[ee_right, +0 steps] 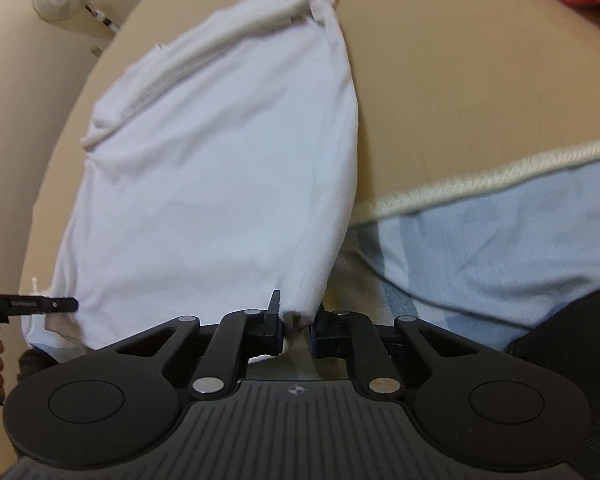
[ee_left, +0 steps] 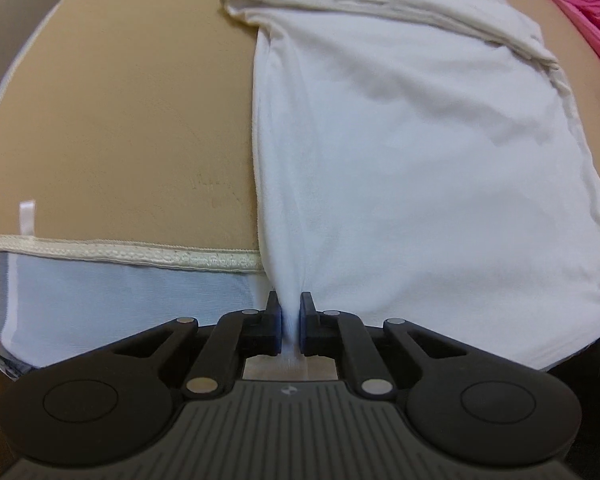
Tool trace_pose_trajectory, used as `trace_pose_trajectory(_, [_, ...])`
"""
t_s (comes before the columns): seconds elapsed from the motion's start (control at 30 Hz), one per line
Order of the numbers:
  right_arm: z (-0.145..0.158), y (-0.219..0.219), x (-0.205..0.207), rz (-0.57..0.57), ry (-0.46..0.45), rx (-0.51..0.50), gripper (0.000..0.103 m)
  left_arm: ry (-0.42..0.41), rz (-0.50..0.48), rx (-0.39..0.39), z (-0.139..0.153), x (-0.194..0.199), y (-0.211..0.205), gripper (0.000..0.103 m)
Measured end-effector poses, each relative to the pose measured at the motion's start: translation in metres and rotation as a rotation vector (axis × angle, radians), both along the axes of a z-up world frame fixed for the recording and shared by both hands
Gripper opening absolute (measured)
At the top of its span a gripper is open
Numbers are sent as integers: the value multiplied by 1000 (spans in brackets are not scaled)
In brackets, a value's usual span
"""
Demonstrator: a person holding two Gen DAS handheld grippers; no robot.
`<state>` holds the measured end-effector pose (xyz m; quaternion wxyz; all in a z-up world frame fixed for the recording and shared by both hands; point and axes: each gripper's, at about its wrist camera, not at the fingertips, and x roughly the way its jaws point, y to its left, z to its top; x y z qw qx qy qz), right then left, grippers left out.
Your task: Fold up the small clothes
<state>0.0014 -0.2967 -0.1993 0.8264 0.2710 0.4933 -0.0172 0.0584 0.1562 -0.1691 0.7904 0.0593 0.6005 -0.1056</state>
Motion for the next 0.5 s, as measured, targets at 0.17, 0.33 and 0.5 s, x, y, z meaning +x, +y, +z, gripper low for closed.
trace_pose_trajectory(0.17, [27,-7,-17,-14,-83,1,11,-58,10,-34,39,-20,-7,8])
trace_pose_trajectory(0.33, [48,-12,-32,-29,-157,-5,10,-112,13,-39,54,-38,-5,5])
trace_pose_trajectory(0.5, [54,-6,-46,-34,-197,3,10,-132,8,-66,63,-50,5,5])
